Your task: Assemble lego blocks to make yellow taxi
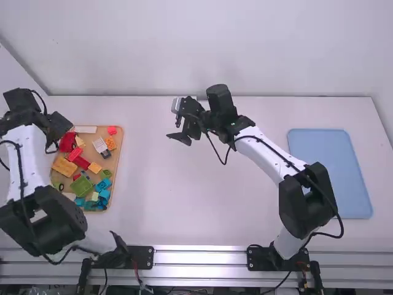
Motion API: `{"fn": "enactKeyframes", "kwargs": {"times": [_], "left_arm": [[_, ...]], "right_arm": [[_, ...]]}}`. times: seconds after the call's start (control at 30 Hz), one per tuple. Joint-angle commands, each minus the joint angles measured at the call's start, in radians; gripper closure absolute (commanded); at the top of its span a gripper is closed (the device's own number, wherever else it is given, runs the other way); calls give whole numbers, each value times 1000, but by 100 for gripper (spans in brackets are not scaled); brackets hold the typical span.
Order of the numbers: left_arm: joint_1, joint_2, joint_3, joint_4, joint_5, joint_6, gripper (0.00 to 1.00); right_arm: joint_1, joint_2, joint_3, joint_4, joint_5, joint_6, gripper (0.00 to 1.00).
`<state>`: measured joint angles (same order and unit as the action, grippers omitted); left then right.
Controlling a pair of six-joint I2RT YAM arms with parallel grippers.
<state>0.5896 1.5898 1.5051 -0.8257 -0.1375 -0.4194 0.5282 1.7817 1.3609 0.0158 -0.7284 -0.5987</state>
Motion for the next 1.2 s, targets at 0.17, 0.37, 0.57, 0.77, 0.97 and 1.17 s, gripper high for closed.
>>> {"fn": "enactKeyframes", "kwargs": {"times": [0.17,0.37,0.57,0.77,0.97,1.17], "left_arm": [[80,249,138,-150,23,8,1],[127,334,84,-112,26,5,0],[162,335,-30,21,169,127,20],[156,335,-157,139,69,69,8],[157,336,-183,203,66,78,9],[157,367,-130,152,69,78,4]], "right_arm": [[3,-23,-1,0,-3,-3,2],[2,-23,-1,3,4,-10,1],[4,-23,-1,3,69,-10,1],[3,-23,-1,3,72,-6,1],[3,-22,-1,0,72,-7,1],[3,-22,-1,-3,72,-7,1]]}}
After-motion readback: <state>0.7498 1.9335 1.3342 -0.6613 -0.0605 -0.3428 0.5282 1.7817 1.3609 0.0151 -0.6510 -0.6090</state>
